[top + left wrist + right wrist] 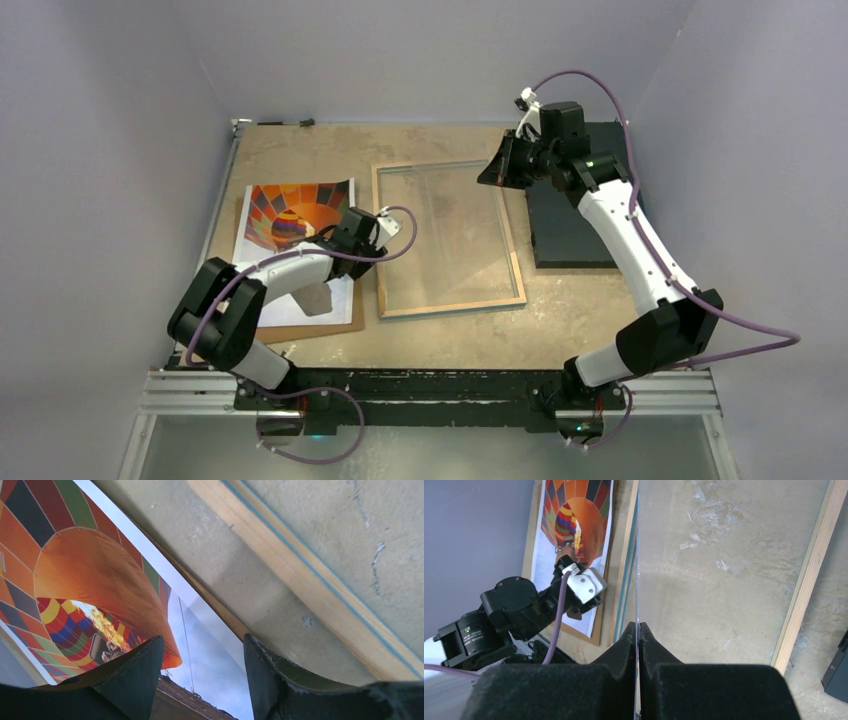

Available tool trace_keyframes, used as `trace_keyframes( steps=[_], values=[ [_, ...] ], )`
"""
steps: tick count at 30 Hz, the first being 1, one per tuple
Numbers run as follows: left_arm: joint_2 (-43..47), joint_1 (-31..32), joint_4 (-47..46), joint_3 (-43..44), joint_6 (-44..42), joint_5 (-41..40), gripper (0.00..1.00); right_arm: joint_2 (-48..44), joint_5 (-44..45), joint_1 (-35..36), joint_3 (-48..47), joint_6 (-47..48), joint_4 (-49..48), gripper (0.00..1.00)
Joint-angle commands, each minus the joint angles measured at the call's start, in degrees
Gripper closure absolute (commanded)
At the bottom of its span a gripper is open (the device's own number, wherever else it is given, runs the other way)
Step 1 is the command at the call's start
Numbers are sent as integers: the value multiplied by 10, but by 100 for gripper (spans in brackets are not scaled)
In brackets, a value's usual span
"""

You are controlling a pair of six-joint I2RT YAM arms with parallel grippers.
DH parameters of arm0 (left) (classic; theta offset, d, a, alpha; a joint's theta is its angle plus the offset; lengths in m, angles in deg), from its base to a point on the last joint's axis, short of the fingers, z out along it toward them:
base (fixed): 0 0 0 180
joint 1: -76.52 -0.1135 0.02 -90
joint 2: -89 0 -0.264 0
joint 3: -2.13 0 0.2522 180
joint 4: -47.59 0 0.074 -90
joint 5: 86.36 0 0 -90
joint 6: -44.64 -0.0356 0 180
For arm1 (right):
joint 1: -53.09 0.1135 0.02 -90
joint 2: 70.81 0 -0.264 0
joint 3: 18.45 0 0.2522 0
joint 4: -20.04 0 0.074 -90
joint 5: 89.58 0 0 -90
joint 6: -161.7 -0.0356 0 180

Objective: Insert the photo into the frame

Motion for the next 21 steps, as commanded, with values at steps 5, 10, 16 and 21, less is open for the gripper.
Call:
trace_keyframes(
  steps=[5,10,16,21],
  values=[
    [12,-11,134,52,19,17,39,-12,-7,-2,1,-8,-39,100],
    [-15,-11,192,169,102,91,26,-16,12,-2,-13,-2,-26,100],
    [-111,-11,202,249,178,183,26,-21,31,-6,-25,-5,-16,100],
    [-165,-16,168,258,205,164,38,-39,41,-11,-14,-5,-10,100]
  ],
)
